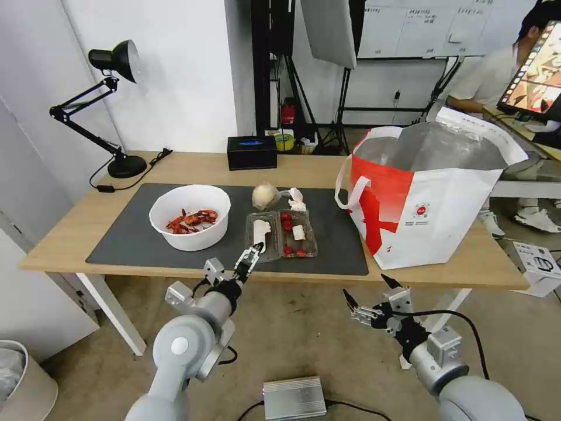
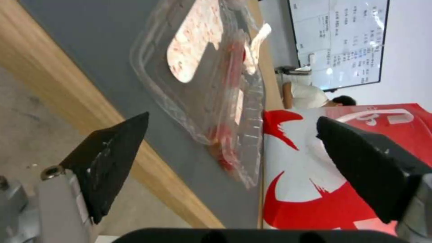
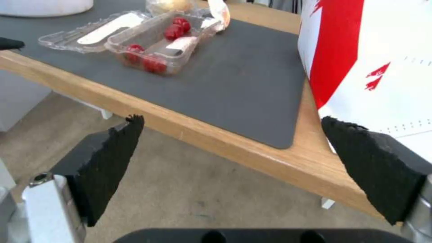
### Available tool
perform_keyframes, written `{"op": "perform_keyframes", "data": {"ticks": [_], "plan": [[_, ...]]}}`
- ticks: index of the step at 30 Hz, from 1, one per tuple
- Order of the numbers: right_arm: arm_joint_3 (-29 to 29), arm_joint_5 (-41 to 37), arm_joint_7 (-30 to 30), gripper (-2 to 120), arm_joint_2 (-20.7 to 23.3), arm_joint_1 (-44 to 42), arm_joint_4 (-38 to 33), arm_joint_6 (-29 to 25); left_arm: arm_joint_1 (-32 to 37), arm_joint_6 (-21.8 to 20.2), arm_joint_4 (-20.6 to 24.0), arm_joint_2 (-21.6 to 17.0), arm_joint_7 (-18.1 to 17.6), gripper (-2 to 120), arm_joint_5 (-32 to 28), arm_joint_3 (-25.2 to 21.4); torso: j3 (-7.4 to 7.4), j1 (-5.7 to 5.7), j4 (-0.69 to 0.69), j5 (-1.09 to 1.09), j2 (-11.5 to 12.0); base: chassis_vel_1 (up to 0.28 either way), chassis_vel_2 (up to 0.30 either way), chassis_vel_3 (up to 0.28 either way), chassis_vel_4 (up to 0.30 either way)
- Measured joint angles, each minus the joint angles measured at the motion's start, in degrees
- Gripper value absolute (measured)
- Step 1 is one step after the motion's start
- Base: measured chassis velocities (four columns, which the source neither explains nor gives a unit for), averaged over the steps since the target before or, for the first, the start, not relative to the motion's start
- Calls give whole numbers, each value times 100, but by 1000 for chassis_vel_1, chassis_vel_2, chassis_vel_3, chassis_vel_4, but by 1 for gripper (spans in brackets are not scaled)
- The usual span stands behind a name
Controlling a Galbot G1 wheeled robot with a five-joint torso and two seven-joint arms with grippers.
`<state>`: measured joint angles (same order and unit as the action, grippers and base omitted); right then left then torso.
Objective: Pick up the trash from the table and place it into the takeout bag.
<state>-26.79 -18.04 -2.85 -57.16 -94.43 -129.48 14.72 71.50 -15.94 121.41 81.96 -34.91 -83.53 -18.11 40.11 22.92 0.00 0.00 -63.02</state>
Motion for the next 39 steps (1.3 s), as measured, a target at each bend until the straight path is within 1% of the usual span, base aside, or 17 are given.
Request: {"op": "perform_keyframes", "data": {"ticks": [5,9,15,25,39], "plan": [[-6,0,-17,100,-17,-6,-27,0,-26,-162,9,68,-175,100,-36,96,0,0,0,0,0,0,0,0,0],[-20,0,-22,100,-22,-28,-41,0,-61,-216,6,85,-250,100,-50,142,0,0,0,0,0,0,0,0,0],[-39,1,-24,100,-23,-49,-51,0,-131,-221,-30,96,-287,100,-56,181,0,0,0,0,-1,0,0,0,0],[-90,25,-34,100,-90,-115,-68,0,-474,-214,-250,127,-353,100,-134,361,0,0,0,0,-1,0,0,0,0],[-119,65,-62,100,-190,-244,-122,-6,-573,-188,-357,147,-392,100,-137,441,0,0,0,0,-1,0,0,0,0]]}}
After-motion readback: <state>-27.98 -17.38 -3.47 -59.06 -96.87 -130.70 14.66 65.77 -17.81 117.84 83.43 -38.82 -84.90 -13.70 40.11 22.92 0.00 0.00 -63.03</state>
